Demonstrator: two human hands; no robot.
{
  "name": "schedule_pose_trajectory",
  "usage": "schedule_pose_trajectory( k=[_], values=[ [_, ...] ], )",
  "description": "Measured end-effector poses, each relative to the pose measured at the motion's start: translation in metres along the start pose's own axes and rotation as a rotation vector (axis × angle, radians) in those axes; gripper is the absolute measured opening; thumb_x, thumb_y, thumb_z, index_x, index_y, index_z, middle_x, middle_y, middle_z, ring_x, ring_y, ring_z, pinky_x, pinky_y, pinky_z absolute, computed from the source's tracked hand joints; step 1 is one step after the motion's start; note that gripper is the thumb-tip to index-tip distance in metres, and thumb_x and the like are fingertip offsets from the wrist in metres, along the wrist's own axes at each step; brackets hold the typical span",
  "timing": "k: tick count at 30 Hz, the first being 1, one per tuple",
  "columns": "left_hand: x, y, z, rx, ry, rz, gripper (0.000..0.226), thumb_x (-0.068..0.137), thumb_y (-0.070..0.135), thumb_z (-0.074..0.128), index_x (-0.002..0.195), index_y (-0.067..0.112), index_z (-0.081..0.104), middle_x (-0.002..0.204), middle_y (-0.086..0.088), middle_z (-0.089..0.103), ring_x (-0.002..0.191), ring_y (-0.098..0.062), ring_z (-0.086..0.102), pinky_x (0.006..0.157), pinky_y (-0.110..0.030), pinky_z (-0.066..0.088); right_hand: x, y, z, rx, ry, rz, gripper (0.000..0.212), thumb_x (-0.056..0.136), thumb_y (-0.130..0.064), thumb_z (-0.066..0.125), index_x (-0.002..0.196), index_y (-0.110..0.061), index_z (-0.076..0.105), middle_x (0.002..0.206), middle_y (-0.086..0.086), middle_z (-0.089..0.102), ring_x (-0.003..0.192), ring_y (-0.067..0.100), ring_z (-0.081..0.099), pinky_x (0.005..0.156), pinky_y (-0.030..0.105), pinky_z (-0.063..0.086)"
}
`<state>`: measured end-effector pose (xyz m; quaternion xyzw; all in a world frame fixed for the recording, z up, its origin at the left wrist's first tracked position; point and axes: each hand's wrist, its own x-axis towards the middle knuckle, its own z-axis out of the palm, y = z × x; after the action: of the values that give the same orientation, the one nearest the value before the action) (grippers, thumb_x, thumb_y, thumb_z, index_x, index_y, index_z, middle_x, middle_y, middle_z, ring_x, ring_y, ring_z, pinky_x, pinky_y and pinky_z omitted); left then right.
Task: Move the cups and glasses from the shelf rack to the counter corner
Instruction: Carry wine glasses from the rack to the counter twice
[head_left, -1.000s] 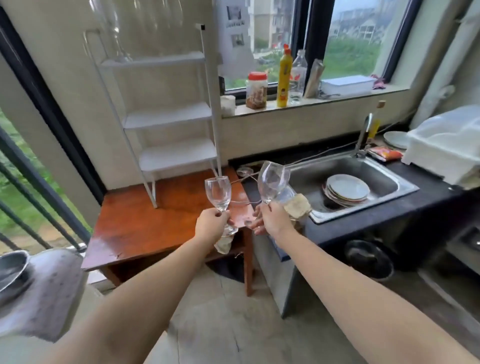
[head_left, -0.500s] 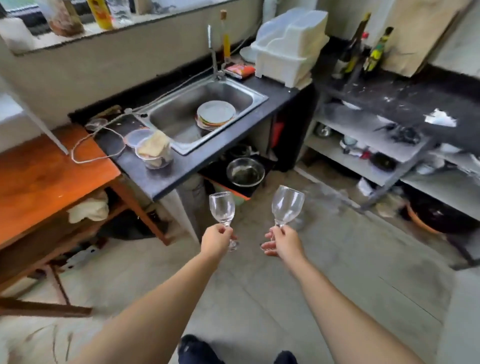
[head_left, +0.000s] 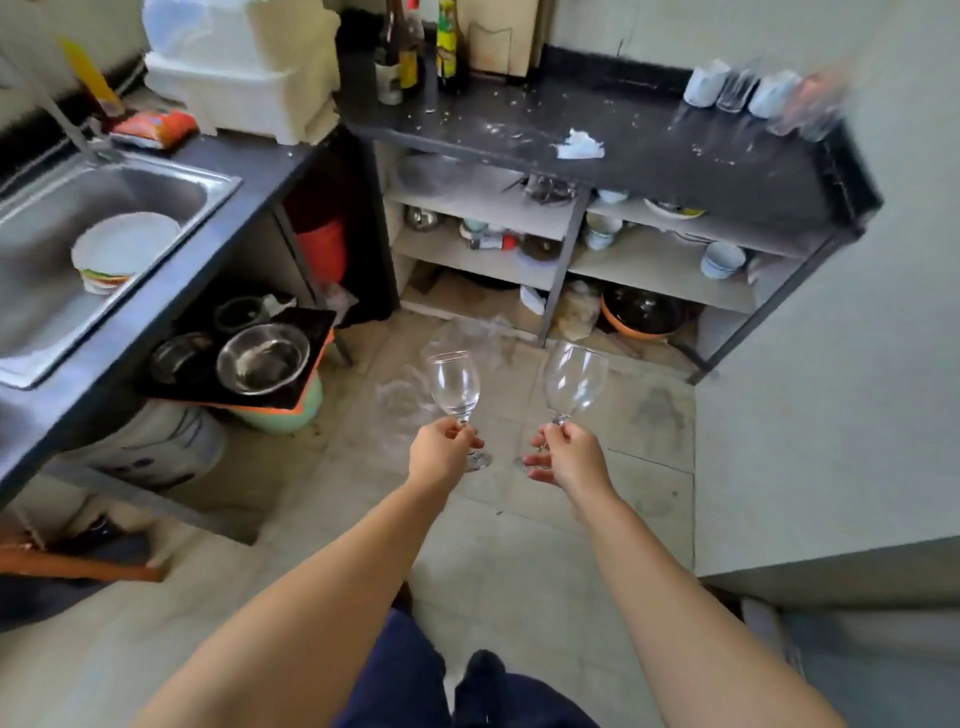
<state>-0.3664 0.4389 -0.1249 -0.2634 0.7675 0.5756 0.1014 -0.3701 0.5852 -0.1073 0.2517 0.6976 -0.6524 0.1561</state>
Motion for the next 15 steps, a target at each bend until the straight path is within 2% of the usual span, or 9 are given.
schedule_pose_trajectory(
  k=[5,9,15],
  values=[
    [0.032,0.033,0.040,0.100,-0.099,0.047,0.018,0.093,0.018,0.054,0.090,0.007,0.068,0.087,0.000,0.070,0.060,-0.007,0.054,0.052,-0.019,0.041,0.037,-0.017,-0.024,0.055,0.057,0.018,0.015,0.099,-0.010,0.038,0.093,-0.003,0.050,0.077,0.007,0.053,0.050,0.016,0.057,0.037,0.020,0.049],
    [0.081,0.070,0.069,0.112,-0.158,0.088,0.018,0.091,0.013,0.054,0.077,0.012,0.066,0.091,-0.004,0.072,0.060,-0.010,0.054,0.053,-0.021,0.039,0.082,-0.046,-0.040,0.057,0.107,0.002,0.017,0.100,-0.011,0.039,0.092,-0.003,0.052,0.077,0.007,0.055,0.053,0.017,0.057,0.039,0.020,0.050],
    [0.158,0.143,0.100,0.226,-0.264,0.155,0.017,0.092,0.014,0.053,0.083,0.010,0.067,0.088,-0.001,0.069,0.062,-0.009,0.053,0.052,-0.019,0.039,0.146,-0.098,-0.062,0.087,0.249,-0.026,0.018,0.100,-0.013,0.040,0.095,-0.002,0.054,0.083,0.009,0.055,0.054,0.015,0.059,0.040,0.020,0.051]
  ],
)
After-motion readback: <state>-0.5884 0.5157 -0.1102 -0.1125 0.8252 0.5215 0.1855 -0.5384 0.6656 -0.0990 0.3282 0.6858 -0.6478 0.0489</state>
